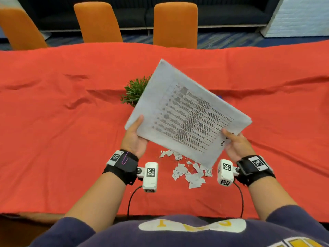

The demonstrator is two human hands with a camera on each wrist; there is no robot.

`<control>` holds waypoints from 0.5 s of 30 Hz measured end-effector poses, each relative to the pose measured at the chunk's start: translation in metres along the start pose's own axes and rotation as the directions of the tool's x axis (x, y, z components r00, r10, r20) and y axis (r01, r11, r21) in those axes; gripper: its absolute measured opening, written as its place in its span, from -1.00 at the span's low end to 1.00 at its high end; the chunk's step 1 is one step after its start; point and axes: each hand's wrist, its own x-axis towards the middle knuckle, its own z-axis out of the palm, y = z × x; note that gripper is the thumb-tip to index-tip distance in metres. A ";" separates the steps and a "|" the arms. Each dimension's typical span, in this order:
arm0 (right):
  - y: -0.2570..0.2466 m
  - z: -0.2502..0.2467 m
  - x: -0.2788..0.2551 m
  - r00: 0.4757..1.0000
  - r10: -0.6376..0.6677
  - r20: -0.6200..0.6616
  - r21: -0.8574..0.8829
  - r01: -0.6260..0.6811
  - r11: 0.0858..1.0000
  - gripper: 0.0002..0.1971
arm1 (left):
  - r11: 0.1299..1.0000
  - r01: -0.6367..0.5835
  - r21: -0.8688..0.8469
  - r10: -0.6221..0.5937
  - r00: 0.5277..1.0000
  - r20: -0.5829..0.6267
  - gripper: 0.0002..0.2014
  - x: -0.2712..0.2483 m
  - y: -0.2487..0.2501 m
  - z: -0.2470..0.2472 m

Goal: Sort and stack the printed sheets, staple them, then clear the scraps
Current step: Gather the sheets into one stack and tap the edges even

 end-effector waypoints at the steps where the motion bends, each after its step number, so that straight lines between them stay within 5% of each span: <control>1: -0.002 -0.008 0.000 1.000 0.002 -0.026 -0.025 -0.003 1.000 -0.65 | 0.998 -0.002 0.055 0.002 1.000 -0.003 -0.79 0.000 0.003 -0.011; 4: -0.002 -0.031 -0.001 0.998 0.005 -0.070 -0.151 -0.016 0.988 -0.57 | 0.920 0.050 0.388 -0.031 0.998 -0.055 -0.79 0.004 0.004 -0.040; 8: 0.008 -0.032 -0.006 0.997 -0.035 -0.075 -0.399 0.003 0.917 -0.14 | 0.674 0.039 0.738 -0.030 0.999 -0.027 -0.73 0.007 -0.025 -0.060; 10: 0.017 -0.031 -0.007 0.997 -0.064 -0.044 -0.448 0.037 0.893 -0.28 | 0.674 0.023 0.739 0.036 0.997 -0.064 -0.75 0.004 -0.039 -0.067; 12: 0.023 -0.033 -0.010 0.998 -0.053 -0.033 -0.467 0.031 0.884 -0.65 | 0.681 0.014 0.732 0.104 0.988 -0.115 -0.73 0.001 -0.049 -0.073; 15: 0.037 -0.045 -0.013 0.999 0.001 -0.052 -0.513 -0.027 0.858 -0.69 | 0.716 0.040 0.697 0.112 0.979 -0.170 -0.70 -0.003 -0.060 -0.084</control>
